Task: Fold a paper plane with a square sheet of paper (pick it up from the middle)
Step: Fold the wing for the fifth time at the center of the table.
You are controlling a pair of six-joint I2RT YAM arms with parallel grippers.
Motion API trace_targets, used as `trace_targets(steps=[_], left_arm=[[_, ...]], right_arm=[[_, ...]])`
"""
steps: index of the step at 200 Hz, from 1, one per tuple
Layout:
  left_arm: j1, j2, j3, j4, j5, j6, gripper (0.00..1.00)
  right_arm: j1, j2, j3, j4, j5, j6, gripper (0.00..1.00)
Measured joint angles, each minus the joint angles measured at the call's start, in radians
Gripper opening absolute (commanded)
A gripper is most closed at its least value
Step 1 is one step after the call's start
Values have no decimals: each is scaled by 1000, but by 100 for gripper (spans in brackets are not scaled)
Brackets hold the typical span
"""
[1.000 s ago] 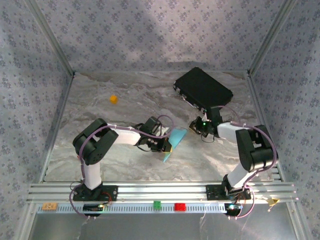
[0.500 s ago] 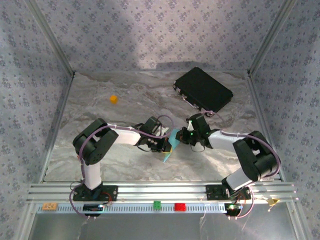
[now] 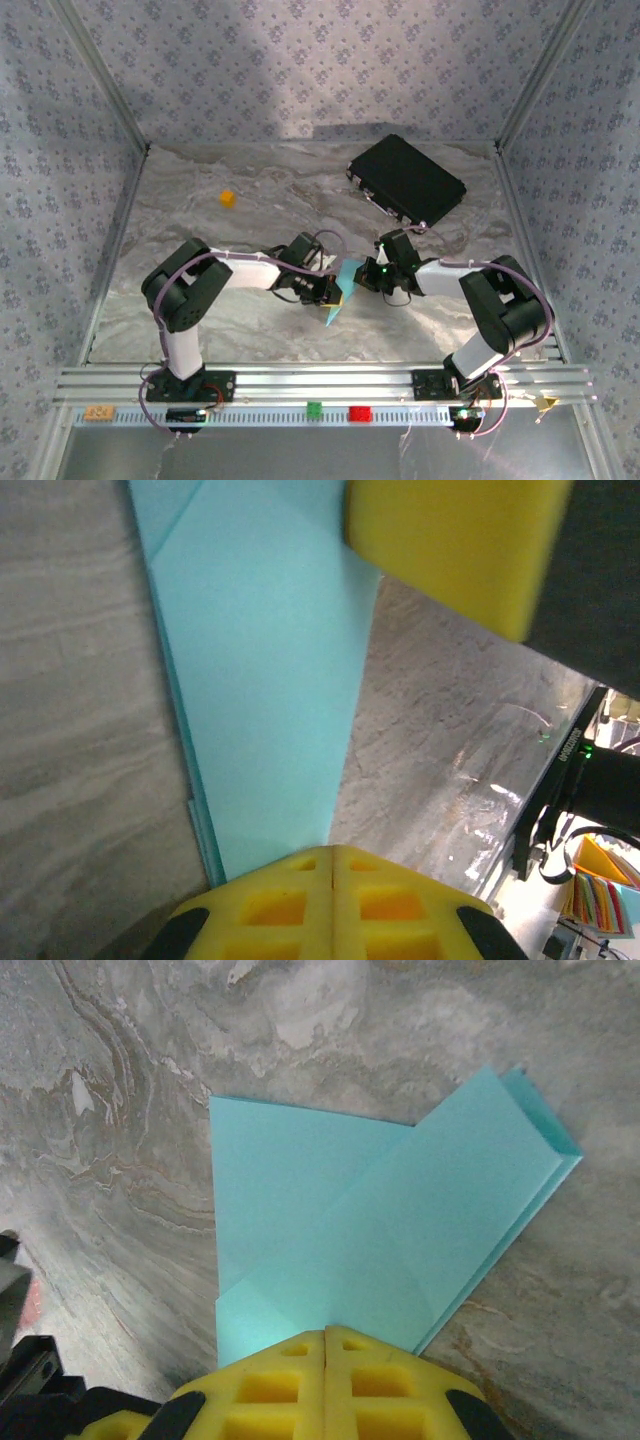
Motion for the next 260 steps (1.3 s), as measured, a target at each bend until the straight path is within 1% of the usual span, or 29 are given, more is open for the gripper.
trace_targets(steps=[75,116,134,174,221,260], left_arm=[[-4,4,48,-3,30,-5,7],[-33,26,46,-97,18,47,6],[-38,24,22,-109,19,63,6],[-40,-27,-33,-133,15,92,6],[-40,-77,-100,-125,23,88,5],[-40,-142,-96,-153,22,79,4]], right_arm=[[-2,0,0,0,0,0,2],[-9,-1,0,-2,5,-7,2],[-11,-2,0,-2,7,-7,1],[-13,-2,0,-5,7,-7,1],[-13,-2,0,-5,7,-8,1],[-18,-2,0,-5,8,-8,1]])
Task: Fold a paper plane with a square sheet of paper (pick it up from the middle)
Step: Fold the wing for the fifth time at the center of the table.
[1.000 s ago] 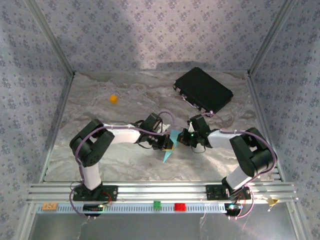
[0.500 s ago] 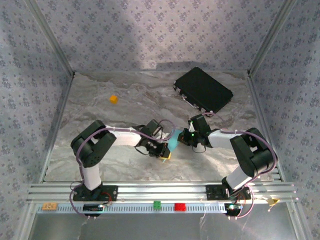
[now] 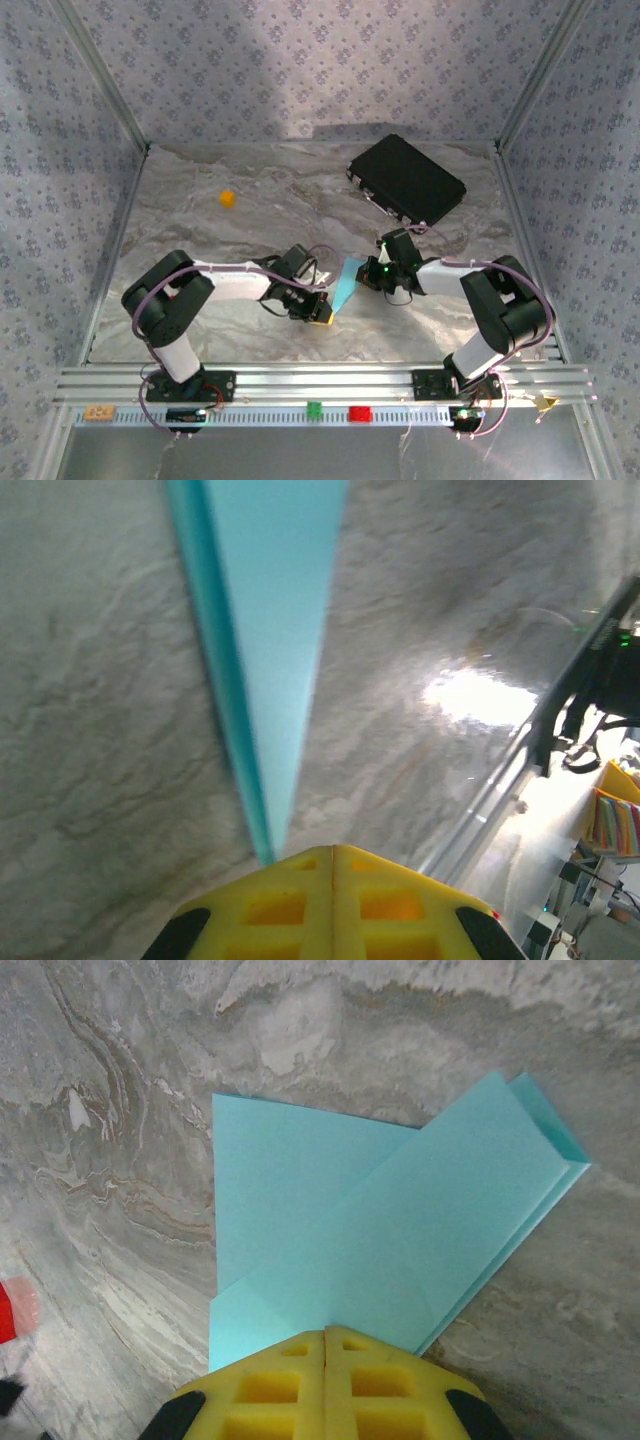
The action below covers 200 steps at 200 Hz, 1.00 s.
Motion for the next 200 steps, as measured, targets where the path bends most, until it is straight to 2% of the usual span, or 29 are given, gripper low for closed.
trace_targets(steps=[45,92,132,200], left_arm=[[13,14,140,2,-4,-7,5],[33,162,250,9,0,-6,5],[31,220,239,-6,0,-6,5],[20,166,129,19,-18,31,6]], right_arm=[[-3,-2,0,-1,4,0,1],[-4,-2,0,-2,4,0,1],[-4,-2,0,-2,4,0,2],[-8,-2,0,-4,2,0,1]])
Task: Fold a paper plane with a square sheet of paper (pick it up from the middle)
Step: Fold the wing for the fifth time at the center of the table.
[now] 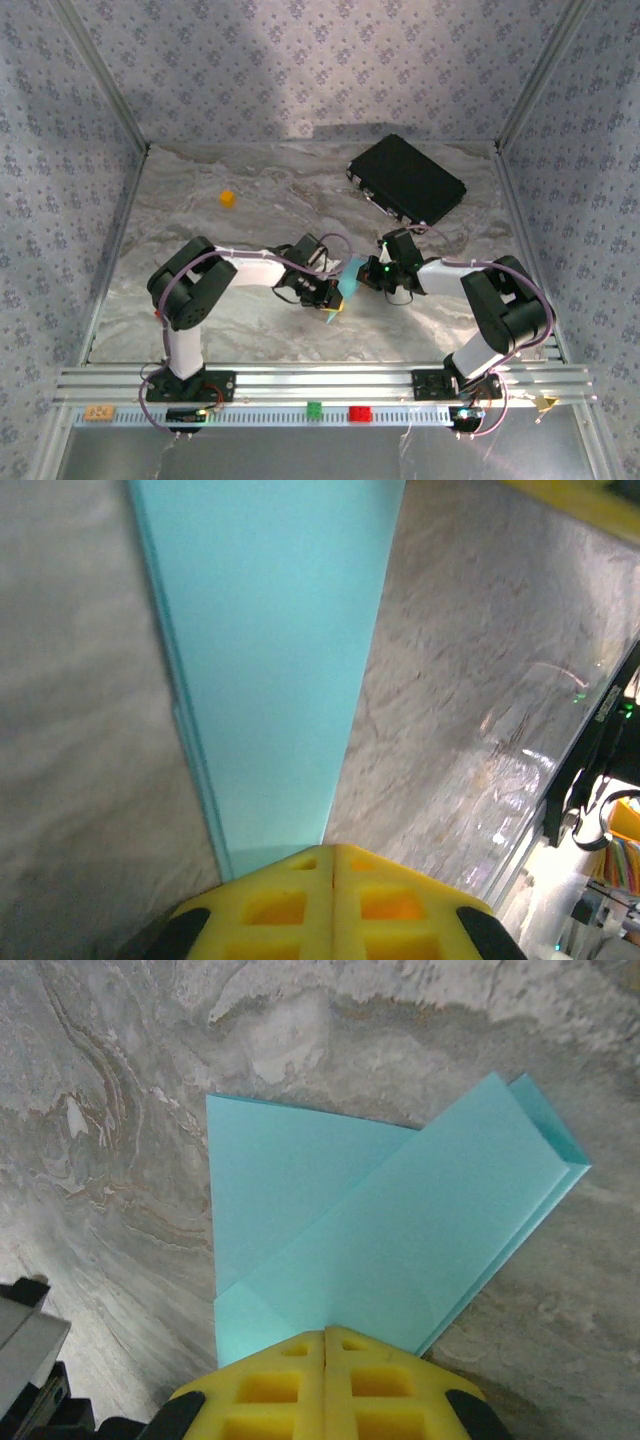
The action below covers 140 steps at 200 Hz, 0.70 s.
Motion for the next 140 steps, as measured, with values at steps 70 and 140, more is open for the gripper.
trace_targets(steps=[70,140], left_arm=[[-14,-131,-145,-27,-11,-4,6],[58,-314,-167,-42,-82,-35,6]], right_arm=[[-1,0,-2,6,-7,-1,4],[-2,-29,-3,6,-3,-31,6]])
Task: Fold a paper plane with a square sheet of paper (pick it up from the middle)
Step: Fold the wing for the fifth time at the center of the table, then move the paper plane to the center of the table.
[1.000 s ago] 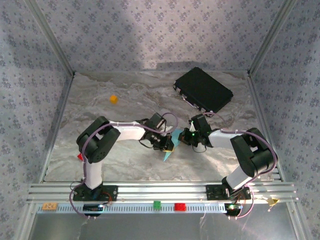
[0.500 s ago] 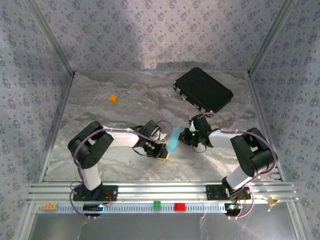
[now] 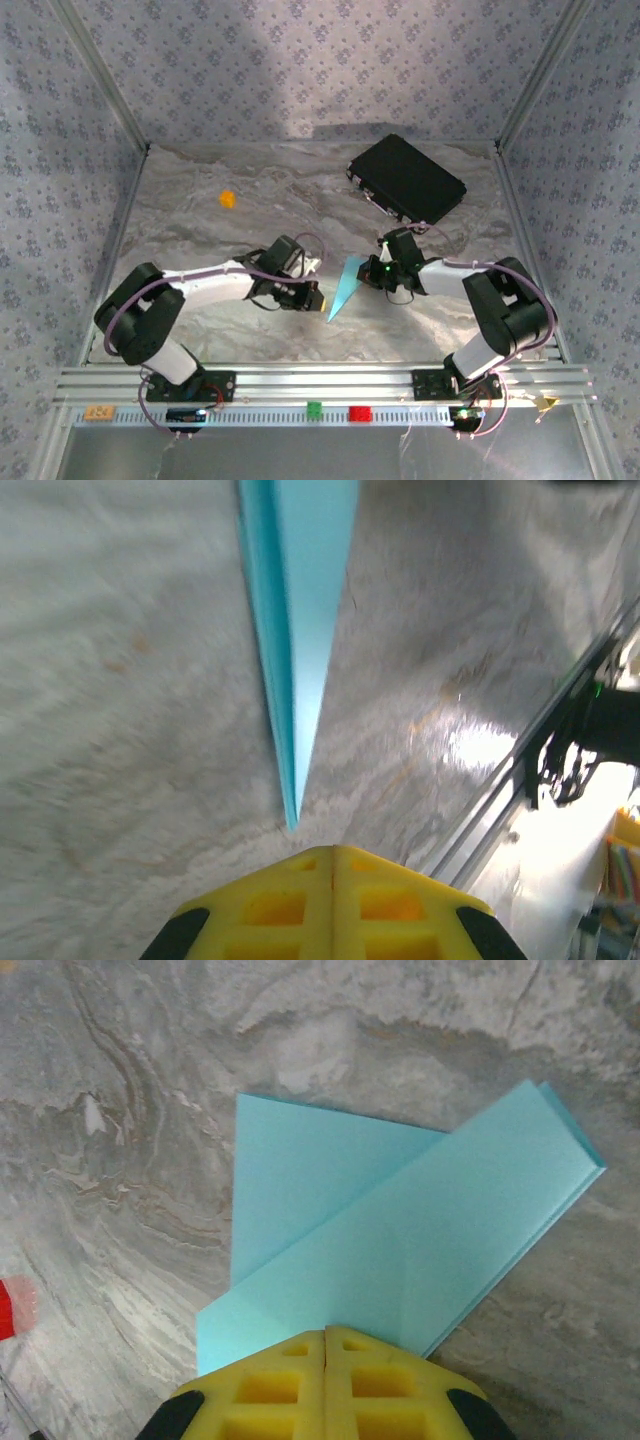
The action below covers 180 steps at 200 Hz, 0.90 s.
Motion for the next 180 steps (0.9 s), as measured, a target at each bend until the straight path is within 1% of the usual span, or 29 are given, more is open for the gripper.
trace_targets(steps=[31,73,105,136,180], left_arm=[[66,34,8,40,-21,-31,7],[68,131,63,56,-26,-58,16],[68,183,98,79,-24,-72,17],[68,216,127,94,-15,-83,17],[68,255,145,113,27,-96,19]], right_arm=[[0,-91,-6,-37,34,-2,11],[-1,-232,-75,-82,85,21,15],[-5,-310,-137,-106,102,51,19],[-5,-327,-157,-112,103,68,20],[1,-313,-157,-110,102,71,19]])
